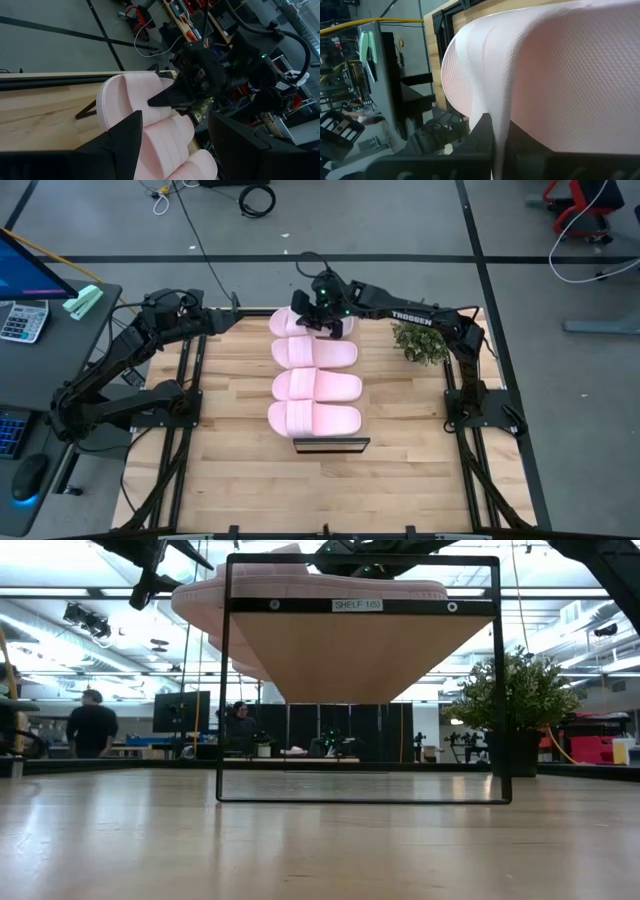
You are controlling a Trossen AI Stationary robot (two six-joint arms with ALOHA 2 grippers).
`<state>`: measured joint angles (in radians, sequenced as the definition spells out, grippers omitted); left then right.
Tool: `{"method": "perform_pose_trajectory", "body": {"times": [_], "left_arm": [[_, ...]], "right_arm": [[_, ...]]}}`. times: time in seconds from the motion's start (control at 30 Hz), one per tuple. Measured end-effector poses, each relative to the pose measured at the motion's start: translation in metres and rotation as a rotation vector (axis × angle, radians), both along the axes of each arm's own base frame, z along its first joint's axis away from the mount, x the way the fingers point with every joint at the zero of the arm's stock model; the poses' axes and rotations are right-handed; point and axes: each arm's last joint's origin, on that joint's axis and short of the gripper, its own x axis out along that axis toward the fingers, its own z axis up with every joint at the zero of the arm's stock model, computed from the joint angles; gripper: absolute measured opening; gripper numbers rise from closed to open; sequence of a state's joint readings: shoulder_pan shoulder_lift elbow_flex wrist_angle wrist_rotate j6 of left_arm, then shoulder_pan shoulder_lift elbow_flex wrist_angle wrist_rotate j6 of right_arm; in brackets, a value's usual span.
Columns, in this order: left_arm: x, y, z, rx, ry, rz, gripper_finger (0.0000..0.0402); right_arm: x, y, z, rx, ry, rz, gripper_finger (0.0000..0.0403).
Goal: Pick and place slides into the shelf
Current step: Put the pink slipper on the shelf
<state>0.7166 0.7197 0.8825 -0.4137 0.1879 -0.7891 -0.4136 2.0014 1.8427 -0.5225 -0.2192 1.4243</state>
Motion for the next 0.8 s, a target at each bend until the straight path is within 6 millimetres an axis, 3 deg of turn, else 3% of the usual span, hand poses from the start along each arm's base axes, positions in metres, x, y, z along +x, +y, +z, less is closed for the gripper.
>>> {"method": "perform_pose_trajectory", "body": {"times": [0.3,0.53,0.8], "left_arm": [[0.0,0.0,0.0,-0.002,0.002,0.001,0.0231],[0.0,0.0,0.0,-0.001,0.005,0.007,0.0231],[0.0,0.0,-0.001,0.011,0.014,0.004,0.0231]], "right_arm": [[0.003,0.019,0.007,0.017,-0.016,0.037,0.0007],[-0.013,0.017,0.022,-0.003,0.014,0.023,0.0007],[-0.014,0.017,0.018,-0.015,0.048,0.036,0.0007]]}}
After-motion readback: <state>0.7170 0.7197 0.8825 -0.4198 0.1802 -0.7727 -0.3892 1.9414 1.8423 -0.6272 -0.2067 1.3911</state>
